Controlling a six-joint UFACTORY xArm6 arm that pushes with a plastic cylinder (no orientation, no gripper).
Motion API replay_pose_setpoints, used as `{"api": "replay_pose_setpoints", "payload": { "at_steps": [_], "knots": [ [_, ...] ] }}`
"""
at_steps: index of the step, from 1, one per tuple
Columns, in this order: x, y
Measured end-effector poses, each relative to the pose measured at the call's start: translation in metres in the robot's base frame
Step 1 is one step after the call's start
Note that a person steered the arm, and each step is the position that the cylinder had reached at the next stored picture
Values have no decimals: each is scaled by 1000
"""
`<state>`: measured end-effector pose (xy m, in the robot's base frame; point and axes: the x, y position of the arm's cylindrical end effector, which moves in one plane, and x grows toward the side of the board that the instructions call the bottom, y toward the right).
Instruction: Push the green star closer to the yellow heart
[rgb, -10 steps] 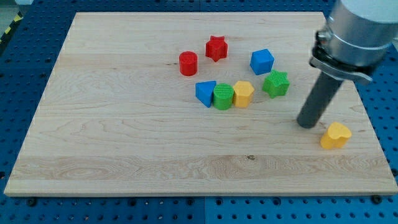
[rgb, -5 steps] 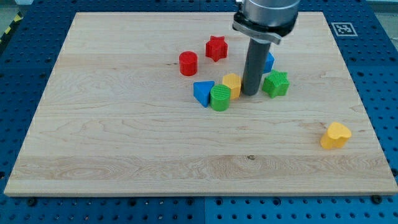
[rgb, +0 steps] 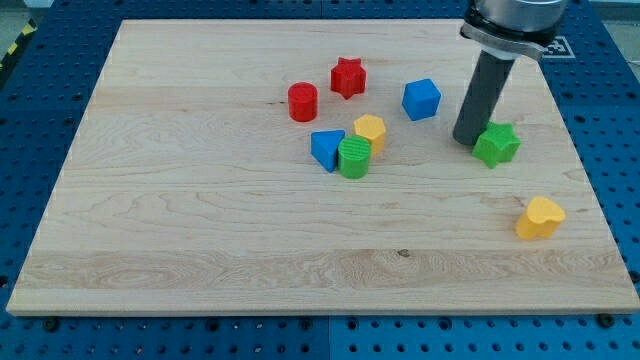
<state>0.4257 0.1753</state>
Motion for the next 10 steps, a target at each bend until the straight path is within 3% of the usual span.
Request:
{"api": "replay_pose_setpoints", "payload": {
  "at_steps": [1, 2, 4, 5, 6, 7, 9, 10],
  "knots": [
    [3, 3],
    [-20, 7],
    [41, 29],
    [50, 37],
    [-7, 37],
    [-12, 81],
    [47, 99],
    [49, 87]
  ]
}}
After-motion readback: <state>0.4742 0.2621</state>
